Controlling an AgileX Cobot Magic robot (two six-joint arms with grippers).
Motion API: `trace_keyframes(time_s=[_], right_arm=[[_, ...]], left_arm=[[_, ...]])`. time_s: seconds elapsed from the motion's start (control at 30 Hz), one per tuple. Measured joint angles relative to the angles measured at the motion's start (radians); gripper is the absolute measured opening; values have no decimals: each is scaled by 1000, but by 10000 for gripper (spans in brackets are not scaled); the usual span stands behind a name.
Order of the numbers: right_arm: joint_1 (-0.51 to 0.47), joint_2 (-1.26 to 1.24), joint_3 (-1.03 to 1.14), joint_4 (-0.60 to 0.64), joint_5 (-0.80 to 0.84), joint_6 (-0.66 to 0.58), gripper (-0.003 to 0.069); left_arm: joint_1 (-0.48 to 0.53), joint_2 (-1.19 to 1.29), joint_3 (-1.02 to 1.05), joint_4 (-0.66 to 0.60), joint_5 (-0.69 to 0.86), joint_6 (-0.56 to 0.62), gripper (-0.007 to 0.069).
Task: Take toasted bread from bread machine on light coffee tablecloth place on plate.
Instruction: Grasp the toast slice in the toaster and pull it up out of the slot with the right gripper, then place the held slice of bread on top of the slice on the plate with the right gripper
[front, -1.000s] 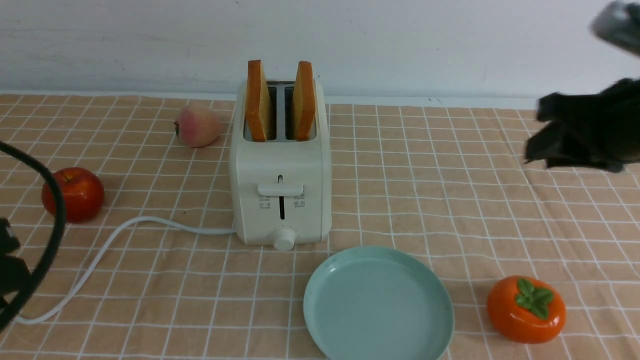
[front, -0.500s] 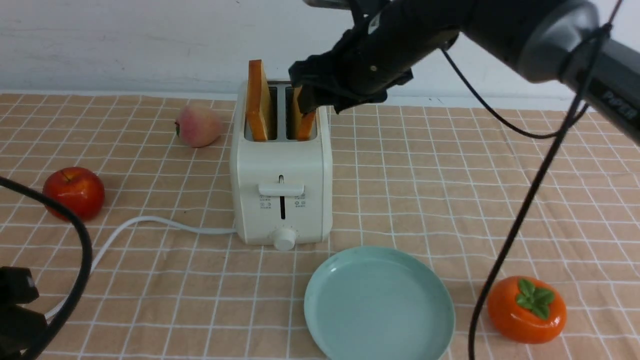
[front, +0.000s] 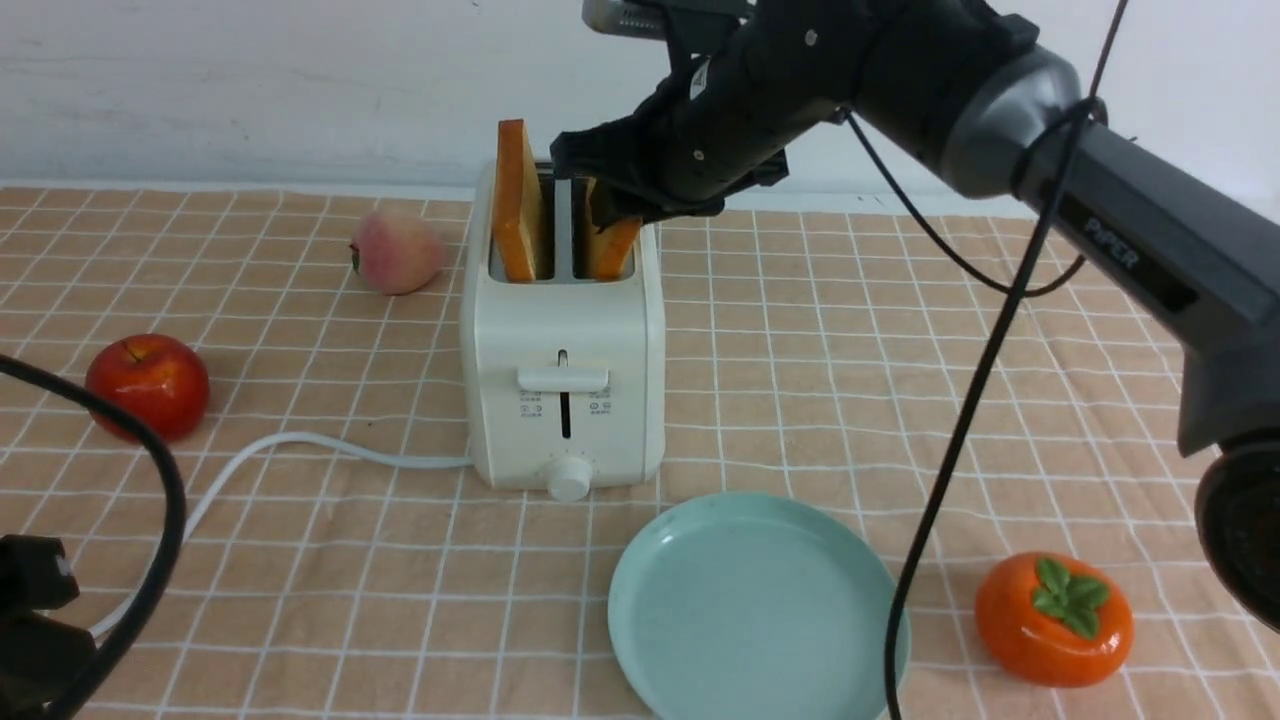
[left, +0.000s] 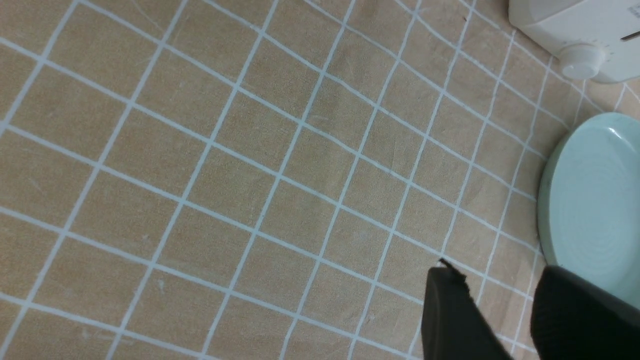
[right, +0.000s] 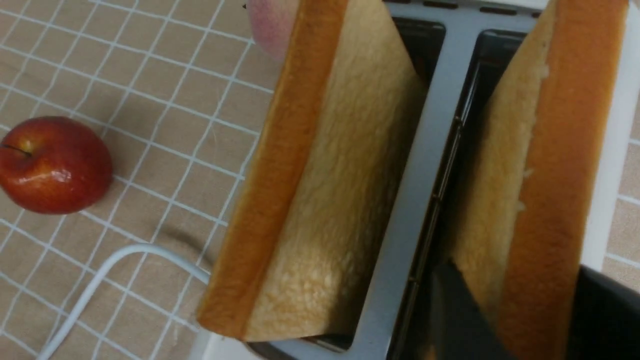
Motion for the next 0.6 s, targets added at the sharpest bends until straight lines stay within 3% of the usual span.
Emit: trace_keyframes(time_s=[0.03,0.4,0.47,0.6], right_arm=[[0,-14,-7,-1,3,0,86],[-61,-343,-95,-206,188,-7,108],[-102,-466,-25,-257,232,-7,108],[-167,-651,245,-244,203,3,108]], left_arm=[[0,0,0,0,0,0,239],[0,0,0,-7,-75,0,239],[0,0,-8,-15,-113,0,239],[0,0,-53,-35,-120,42,239]])
